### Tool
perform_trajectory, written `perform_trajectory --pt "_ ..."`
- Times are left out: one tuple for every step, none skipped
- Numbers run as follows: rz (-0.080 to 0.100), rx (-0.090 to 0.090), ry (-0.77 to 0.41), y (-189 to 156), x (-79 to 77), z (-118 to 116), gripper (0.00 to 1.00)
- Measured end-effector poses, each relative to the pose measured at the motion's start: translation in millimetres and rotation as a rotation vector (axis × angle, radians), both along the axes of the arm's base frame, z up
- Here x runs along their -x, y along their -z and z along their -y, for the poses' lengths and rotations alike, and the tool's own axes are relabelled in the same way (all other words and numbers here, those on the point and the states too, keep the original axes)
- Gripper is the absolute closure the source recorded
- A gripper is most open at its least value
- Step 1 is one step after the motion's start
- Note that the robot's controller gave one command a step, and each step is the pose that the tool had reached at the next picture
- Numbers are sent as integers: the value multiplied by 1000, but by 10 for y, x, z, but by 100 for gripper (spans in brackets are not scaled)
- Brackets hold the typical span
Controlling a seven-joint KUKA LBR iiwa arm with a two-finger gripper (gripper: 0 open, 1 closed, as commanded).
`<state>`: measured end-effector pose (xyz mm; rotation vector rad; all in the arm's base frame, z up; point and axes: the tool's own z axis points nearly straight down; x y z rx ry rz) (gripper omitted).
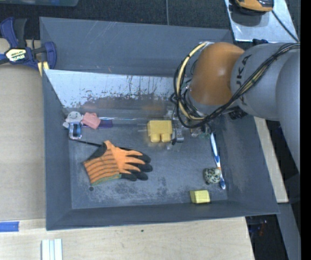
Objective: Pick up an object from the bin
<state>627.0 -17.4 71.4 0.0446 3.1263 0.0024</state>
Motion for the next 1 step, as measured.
perform_trajectory --pt "0 0 0 0 0 0 100"
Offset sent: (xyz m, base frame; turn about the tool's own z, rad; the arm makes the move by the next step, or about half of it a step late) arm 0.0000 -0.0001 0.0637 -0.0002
